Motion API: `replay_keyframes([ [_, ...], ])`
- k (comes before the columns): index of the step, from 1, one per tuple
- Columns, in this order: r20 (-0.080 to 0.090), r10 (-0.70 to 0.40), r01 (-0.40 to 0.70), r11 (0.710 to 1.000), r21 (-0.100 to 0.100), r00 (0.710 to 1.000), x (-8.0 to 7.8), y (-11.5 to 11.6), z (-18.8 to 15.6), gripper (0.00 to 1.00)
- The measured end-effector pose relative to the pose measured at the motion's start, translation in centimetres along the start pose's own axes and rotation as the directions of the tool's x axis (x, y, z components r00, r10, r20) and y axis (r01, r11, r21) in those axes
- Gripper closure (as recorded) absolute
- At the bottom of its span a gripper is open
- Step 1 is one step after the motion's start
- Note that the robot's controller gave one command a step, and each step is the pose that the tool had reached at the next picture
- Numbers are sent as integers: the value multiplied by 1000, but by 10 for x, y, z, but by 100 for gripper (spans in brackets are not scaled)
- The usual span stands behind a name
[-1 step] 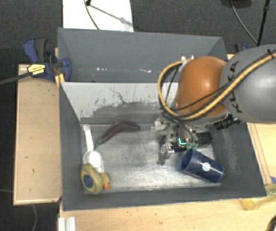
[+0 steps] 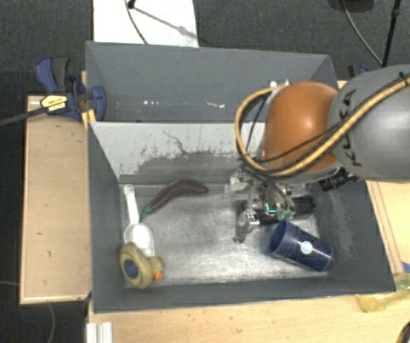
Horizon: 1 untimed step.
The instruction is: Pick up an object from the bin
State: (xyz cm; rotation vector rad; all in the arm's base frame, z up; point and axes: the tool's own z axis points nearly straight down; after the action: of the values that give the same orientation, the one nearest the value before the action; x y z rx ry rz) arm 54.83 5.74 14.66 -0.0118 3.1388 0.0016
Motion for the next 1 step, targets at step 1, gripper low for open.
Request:
replay_keyframes([
  [1, -13, -60, 60, 998, -1, 998, -33, -68, 49, 100],
])
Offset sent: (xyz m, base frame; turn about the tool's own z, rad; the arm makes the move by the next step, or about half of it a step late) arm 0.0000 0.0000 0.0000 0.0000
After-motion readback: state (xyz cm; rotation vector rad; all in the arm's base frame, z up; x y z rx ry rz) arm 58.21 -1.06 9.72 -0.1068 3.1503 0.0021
